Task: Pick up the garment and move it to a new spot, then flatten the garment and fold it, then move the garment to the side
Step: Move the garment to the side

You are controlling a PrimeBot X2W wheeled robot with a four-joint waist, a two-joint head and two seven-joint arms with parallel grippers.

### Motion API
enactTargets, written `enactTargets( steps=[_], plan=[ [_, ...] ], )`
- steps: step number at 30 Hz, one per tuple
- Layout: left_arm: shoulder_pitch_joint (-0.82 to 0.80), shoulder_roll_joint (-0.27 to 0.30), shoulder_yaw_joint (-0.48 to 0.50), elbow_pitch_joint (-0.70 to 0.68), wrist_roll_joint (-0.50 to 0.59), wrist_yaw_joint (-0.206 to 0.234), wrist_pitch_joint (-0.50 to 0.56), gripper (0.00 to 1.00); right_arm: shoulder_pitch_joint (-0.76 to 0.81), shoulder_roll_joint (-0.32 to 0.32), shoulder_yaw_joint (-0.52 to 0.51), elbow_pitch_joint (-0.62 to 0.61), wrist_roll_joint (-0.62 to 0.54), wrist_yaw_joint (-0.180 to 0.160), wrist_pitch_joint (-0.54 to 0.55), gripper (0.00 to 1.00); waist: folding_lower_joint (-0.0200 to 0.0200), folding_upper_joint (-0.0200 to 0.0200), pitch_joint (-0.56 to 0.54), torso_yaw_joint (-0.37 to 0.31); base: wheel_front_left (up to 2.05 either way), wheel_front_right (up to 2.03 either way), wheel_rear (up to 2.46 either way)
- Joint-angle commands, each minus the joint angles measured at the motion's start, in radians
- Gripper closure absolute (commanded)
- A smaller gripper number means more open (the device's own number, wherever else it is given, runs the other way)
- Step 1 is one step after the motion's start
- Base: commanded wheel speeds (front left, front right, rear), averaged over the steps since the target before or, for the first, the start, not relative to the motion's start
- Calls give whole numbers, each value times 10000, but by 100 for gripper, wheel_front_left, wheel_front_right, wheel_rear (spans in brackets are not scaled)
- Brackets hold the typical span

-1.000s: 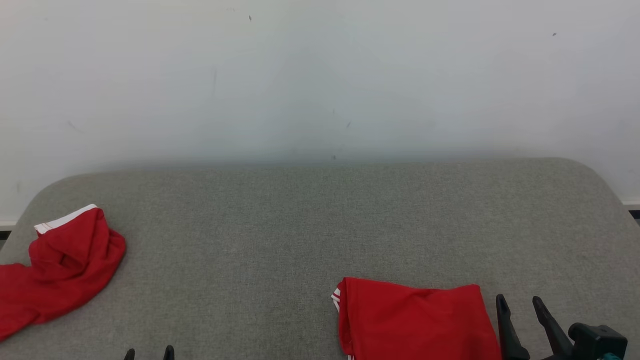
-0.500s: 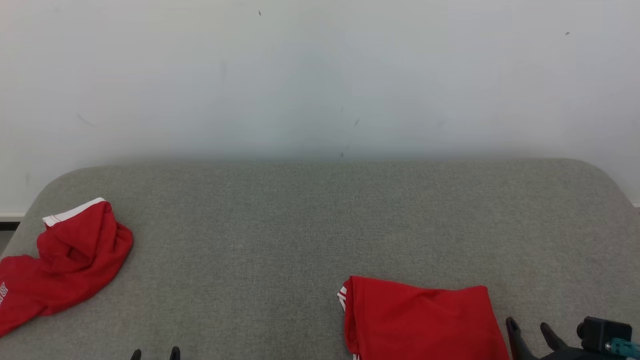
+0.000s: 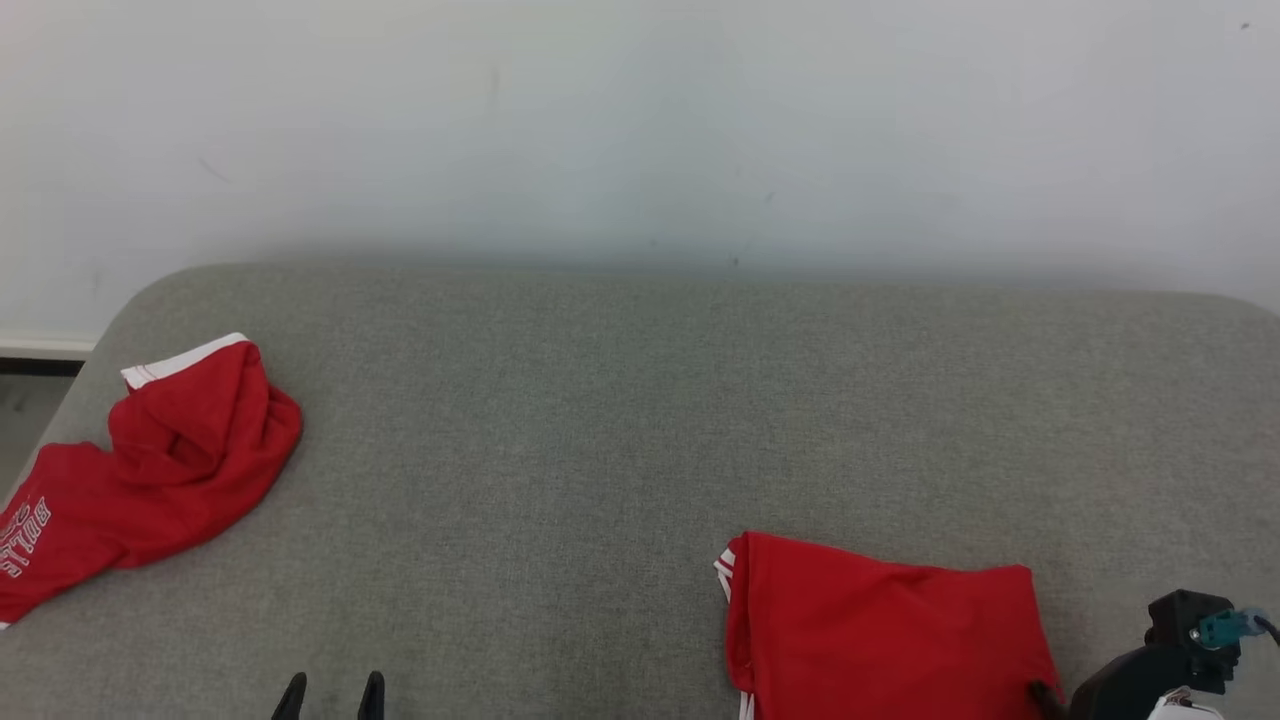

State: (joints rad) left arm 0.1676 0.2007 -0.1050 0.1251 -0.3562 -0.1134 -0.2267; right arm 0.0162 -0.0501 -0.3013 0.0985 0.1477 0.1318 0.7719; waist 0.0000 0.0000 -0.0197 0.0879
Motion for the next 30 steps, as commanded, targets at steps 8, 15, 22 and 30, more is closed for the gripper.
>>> enactTargets(
  steps=[8,15,22,30],
  plan=[
    [-467,130,-224,-209,87,-14,75,0,-679,0,-244,909,-339,-22,43,0,0,0,802,610,0,0,0],
    [-718,200,-343,-425,217,50,75,0,-999,23,-169,1795,-502,-24,-24,100,0,0,1070,748,0,0,0],
    [-794,214,-370,-652,227,115,-23,0,-1698,-44,42,1728,-768,-25,-662,100,0,0,1187,369,0,0,0],
    [-1346,350,-584,-1233,399,69,-105,0,-4126,-423,116,2228,-1015,-25,-1090,100,0,0,2289,-858,0,0,0]
  ],
)
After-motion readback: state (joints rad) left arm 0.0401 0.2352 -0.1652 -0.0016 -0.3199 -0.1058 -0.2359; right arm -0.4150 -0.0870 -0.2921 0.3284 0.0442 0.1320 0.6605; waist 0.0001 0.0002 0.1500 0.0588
